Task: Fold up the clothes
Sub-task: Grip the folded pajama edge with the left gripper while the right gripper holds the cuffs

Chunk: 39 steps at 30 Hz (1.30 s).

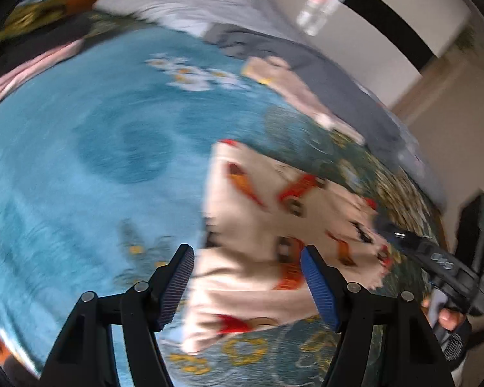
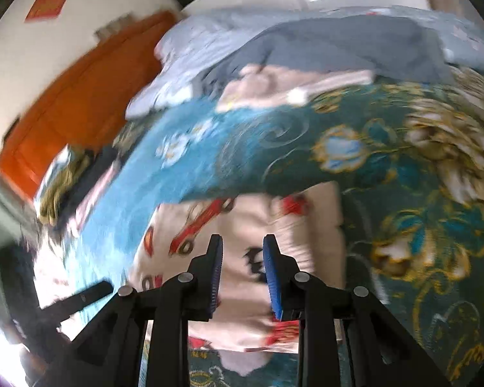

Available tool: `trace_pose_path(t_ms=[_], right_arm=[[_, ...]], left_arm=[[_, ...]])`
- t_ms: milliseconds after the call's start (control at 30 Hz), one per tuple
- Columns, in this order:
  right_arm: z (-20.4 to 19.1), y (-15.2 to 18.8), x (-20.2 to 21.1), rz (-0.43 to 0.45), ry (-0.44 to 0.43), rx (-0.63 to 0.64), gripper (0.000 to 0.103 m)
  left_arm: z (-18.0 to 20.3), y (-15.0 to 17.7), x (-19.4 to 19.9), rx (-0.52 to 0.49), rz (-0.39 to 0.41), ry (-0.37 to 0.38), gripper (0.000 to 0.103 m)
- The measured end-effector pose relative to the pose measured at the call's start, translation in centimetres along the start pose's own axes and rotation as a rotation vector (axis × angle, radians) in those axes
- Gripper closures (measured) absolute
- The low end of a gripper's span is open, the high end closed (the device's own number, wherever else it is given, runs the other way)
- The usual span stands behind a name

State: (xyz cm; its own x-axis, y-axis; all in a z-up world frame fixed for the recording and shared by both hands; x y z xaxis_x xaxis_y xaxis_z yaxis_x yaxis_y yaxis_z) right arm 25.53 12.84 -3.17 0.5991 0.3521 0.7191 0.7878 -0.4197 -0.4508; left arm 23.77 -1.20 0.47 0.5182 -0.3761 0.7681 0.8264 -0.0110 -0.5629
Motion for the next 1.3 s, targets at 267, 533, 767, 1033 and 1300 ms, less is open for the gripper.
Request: trace_pose_path(t_ms=[267, 533, 767, 1033, 1300], right_arm=[[2.3, 1.2, -1.7, -0.038, 0.044, -0.008, 0.077], [2.2, 0.7, 1.1, 0.029, 0.027, 0.007, 0.052], [7.6, 0.5, 1.3, 0.000, 0.045, -0.174, 0.048], [7.2, 0.7, -1.1, -0.045, -0.040, -0.229, 0.048], [6.7, 0.3, -2.0, -0.038, -0.025, -0.202, 0.046]], left_arm=[[0.6, 1.2, -2.1, -0.037, -0.069, -0.023, 0.030], [-2.5, 1.2, -0.5, 0.092, -0.027, 0.034, 0.030], [-4.5, 1.4, -1.6, 0.165, -0.035, 0.050, 0.030], [-3.7, 0.3, -4.1, 0.112, -0.084, 0.089, 0.029], [-4.0, -0.5, -4.8, 0.146, -0.074, 0.142, 0.031]])
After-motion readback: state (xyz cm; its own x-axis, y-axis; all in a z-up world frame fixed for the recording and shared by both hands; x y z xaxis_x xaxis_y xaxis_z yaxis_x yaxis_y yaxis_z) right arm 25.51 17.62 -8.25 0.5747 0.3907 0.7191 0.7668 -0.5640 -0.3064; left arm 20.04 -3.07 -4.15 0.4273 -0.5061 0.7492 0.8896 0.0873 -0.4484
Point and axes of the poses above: each gripper's, at about its wrist camera, not at the fingertips, and x roughly against the way its jaws point, z to its right, y to its underside, the point moved 4 cm from there along -x, roughly the way its jaws point, and after that the axes turned 12 degrees about -x, right-handed, at the moved point
